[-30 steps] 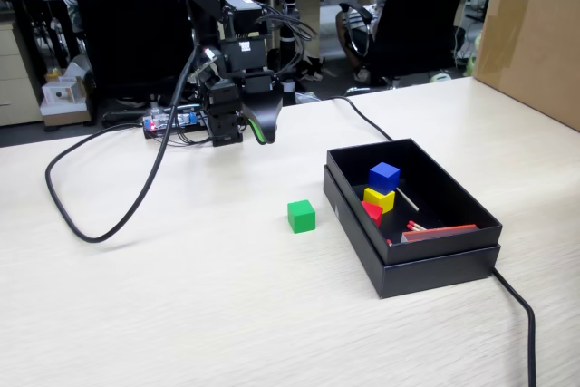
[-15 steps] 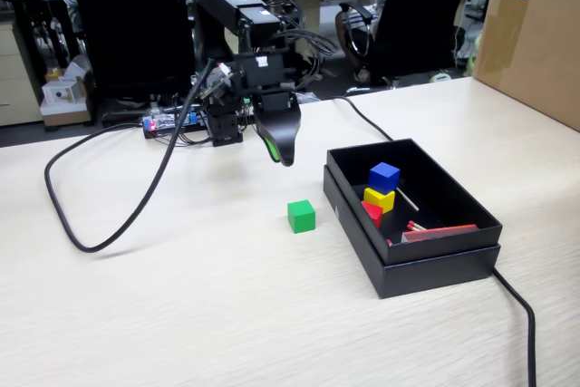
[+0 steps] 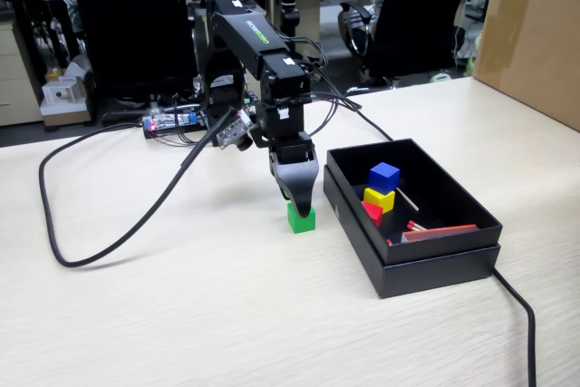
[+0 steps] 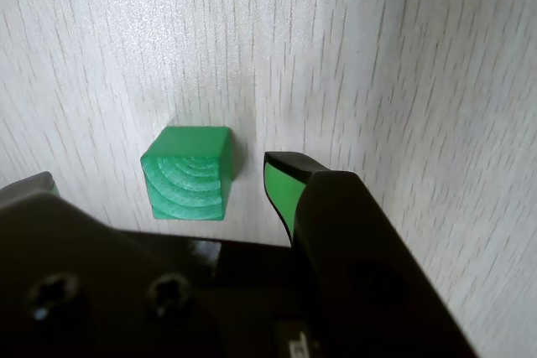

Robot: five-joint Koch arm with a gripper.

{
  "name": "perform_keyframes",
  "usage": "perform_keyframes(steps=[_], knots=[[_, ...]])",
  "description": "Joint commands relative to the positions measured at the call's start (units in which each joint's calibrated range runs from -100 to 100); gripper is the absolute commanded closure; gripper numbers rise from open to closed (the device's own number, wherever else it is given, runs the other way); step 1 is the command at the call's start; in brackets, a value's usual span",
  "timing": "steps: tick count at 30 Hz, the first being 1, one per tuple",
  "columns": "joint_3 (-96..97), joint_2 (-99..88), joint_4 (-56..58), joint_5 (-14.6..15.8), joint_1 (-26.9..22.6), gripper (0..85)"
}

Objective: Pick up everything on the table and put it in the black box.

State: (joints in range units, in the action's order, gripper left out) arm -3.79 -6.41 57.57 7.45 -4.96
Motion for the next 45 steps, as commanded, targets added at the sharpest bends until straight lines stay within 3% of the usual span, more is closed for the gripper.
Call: perform_keyframes(steps=[1, 9, 13, 16, 19, 26, 32, 45], knots=[[-5.28, 1.19, 0.36, -0.15, -0.20, 37.8], [-9.18, 8.65, 0.44, -1.22, -0.29, 43.5], [-10.54, 11.05, 0.44, -1.56, -0.39, 54.7], [-11.26, 11.28, 0.44, -1.56, -0.49, 72.9], [-11.99, 11.28, 0.44, -1.61, -0.49, 83.0], [-14.98, -2.48, 1.83, -1.86, -0.44, 83.0], [-30.12, -6.39, 7.96, -1.66, -3.17, 83.0], [-51.33, 21.84, 10.21, -1.12, -8.60, 82.5]])
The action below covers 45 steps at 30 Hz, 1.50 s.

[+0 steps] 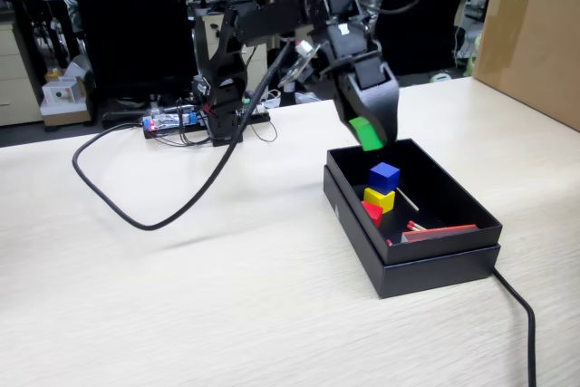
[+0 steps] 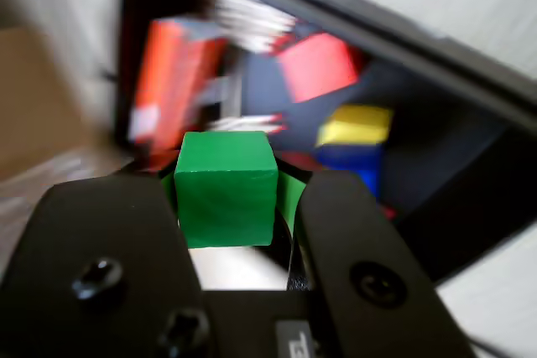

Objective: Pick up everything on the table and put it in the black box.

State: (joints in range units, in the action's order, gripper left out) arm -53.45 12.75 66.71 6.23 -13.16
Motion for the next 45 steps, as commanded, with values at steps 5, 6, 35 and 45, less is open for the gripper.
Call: perform_keyframes(steps=[5, 6, 35, 45], knots=[[-1.68, 7.39, 2.54, 0.34, -0.54, 82.2], [-1.59, 7.96, 2.63, 0.34, -0.54, 82.1], [27.52, -41.84, -1.18, -0.63, 3.91, 37.6], [54.35, -71.90, -14.05, -3.47, 9.52, 37.4]])
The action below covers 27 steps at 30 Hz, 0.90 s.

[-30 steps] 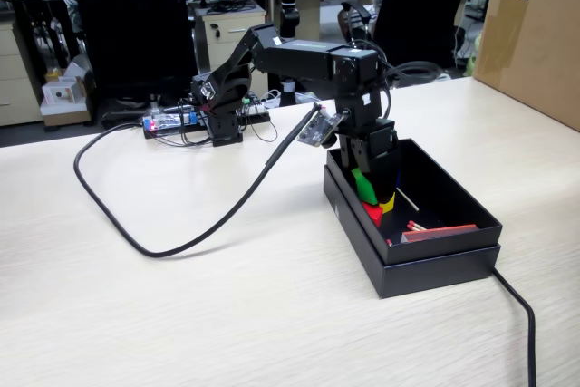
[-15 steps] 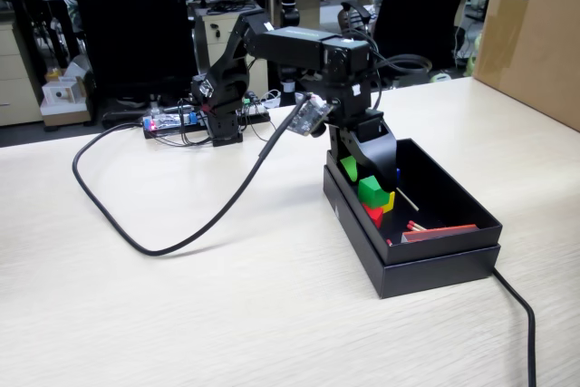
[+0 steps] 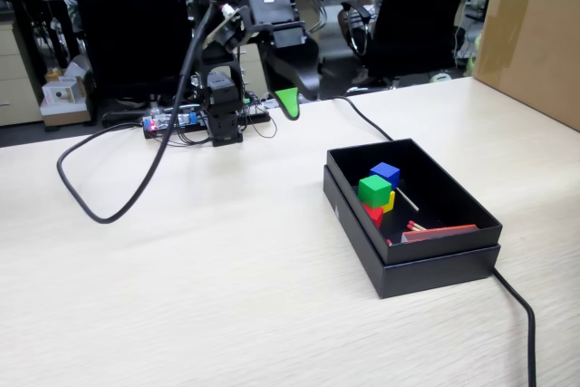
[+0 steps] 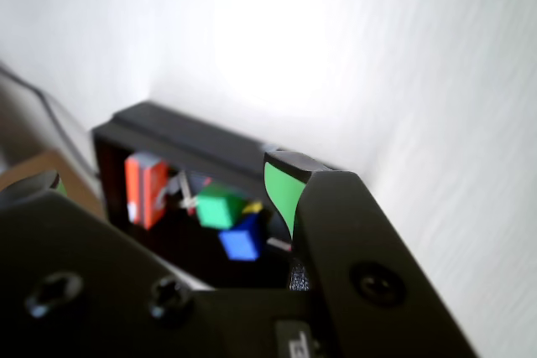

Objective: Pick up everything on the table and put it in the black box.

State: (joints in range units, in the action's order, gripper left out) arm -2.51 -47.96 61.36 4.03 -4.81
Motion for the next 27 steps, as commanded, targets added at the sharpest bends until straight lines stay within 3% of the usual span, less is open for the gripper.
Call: perform_keyframes(steps=[1, 4, 14, 21, 27], knots=[[8.22, -14.86, -11.73, -1.81, 1.47, 37.5], [24.00, -28.40, -21.32, -2.78, 2.74, 37.2], [48.20, -50.66, -27.63, -2.88, 4.05, 33.5], [57.72, -52.04, -31.60, -2.49, 4.88, 31.7], [73.59, -52.04, -47.58, -2.54, 5.27, 31.4]])
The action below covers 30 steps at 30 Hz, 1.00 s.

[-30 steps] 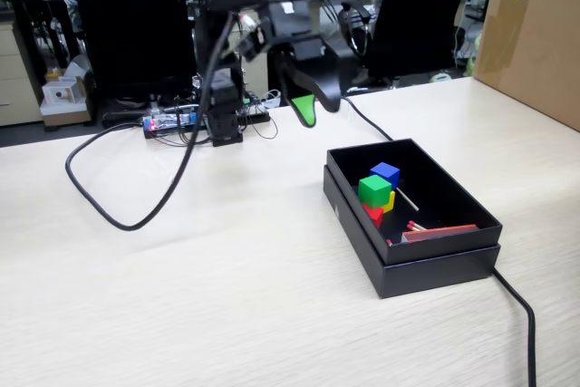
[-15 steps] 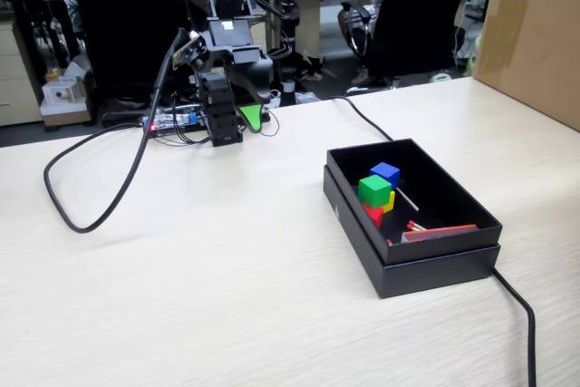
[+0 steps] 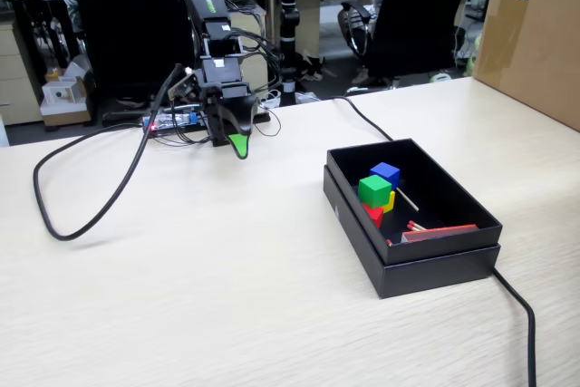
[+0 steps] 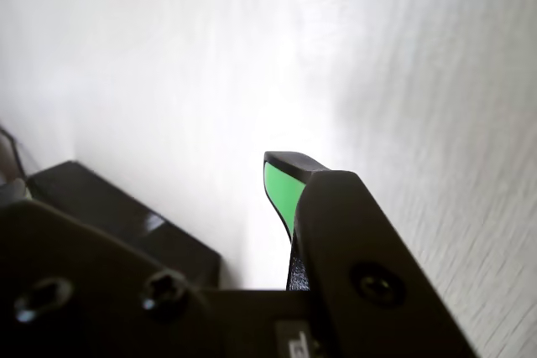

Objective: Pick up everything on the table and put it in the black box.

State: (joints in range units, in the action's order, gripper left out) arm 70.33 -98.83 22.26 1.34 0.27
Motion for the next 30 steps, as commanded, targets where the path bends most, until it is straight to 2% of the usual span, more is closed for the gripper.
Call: perform_keyframes(steps=[1, 4, 5, 9, 15, 17, 30], knots=[[3.19, -1.17, -10.90, 0.15, 0.20, 31.4], [10.72, -1.17, -18.50, -0.05, 0.20, 31.5], [16.07, -1.17, -25.24, -0.29, 0.20, 31.5], [25.77, -1.17, -33.88, -1.07, 0.29, 31.5], [27.58, -1.17, -29.04, -1.27, 0.20, 31.9], [27.49, -1.17, -24.64, -1.12, 0.10, 36.7], [27.40, -1.17, -24.64, -1.03, 0.05, 37.0]])
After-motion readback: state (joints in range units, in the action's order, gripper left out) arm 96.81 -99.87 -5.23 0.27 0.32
